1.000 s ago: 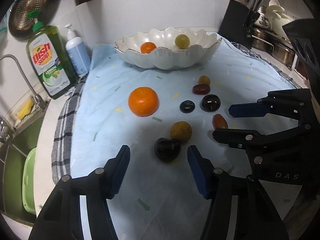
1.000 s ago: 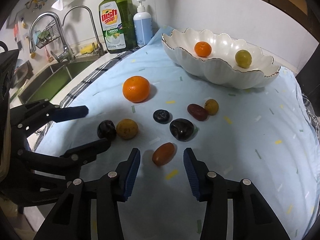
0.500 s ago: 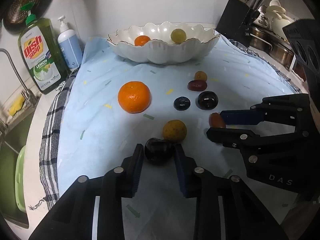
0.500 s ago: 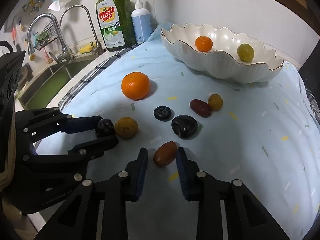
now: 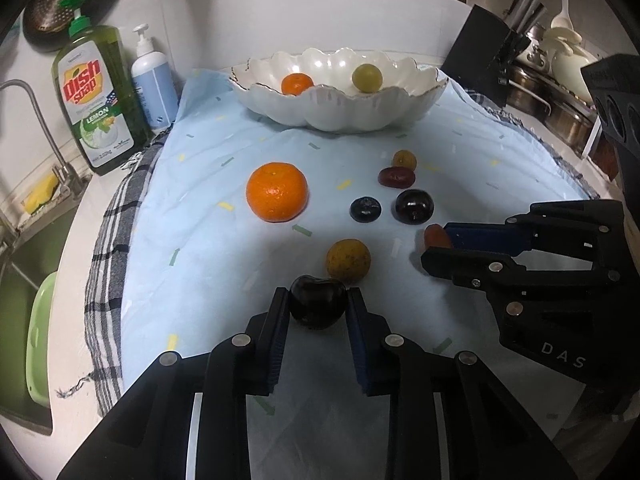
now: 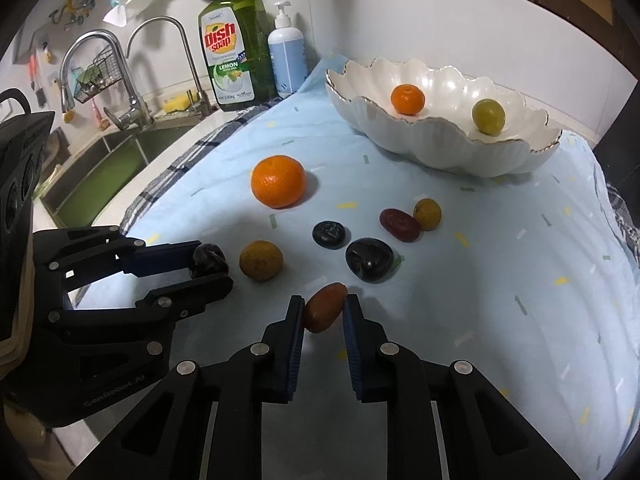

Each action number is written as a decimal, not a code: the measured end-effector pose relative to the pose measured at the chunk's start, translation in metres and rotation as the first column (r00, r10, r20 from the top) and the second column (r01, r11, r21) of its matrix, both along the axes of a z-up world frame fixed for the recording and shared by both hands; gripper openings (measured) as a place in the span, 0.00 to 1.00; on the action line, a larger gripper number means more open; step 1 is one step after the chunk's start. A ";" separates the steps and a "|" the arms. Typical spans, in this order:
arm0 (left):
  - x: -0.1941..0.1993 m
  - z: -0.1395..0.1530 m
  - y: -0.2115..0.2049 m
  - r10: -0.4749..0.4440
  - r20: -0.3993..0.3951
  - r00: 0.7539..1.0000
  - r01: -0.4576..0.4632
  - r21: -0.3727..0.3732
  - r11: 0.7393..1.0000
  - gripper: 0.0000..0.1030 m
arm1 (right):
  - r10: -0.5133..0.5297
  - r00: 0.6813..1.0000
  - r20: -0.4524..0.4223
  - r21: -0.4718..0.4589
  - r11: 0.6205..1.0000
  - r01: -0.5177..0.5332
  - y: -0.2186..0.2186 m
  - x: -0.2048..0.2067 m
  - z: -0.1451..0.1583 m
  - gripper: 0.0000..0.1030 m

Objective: Organize fruits
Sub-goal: 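Grasp the dark plum with the left tool while the right tool grasps a red date, then carry the plum and red date with both tools over the white bowl, then open both tools to drop the plum and red date into the bowl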

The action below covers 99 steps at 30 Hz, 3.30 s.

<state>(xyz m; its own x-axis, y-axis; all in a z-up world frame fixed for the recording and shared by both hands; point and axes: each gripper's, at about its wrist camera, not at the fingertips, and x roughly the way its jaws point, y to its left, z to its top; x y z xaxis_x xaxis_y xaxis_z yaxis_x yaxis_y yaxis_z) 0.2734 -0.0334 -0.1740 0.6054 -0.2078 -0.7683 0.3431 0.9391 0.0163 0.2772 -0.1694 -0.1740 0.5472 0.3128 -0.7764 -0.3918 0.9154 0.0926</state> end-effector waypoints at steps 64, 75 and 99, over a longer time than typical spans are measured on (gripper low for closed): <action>0.103 0.140 -0.040 0.056 0.311 0.949 -0.019 -0.122 0.992 0.28 | -0.172 0.929 0.329 0.122 0.983 0.139 -0.074 0.090 0.137 0.20; 0.161 0.115 -0.046 0.070 0.198 0.978 -0.043 -0.137 0.990 0.28 | -0.200 0.952 0.231 0.103 0.978 0.180 -0.079 0.145 0.109 0.20; 0.259 0.042 -0.065 0.090 -0.081 0.993 -0.093 -0.038 0.995 0.28 | -0.250 0.968 0.001 0.019 0.968 0.250 -0.090 0.226 0.039 0.21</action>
<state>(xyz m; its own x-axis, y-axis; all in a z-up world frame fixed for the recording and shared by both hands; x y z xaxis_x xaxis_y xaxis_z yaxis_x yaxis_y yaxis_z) 0.5327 -0.0989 -0.1320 0.5614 -0.1866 -0.8062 0.2541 0.9661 -0.0467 0.5034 -0.2595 -0.1350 0.6122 0.1806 -0.7698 -0.1515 0.9823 0.1099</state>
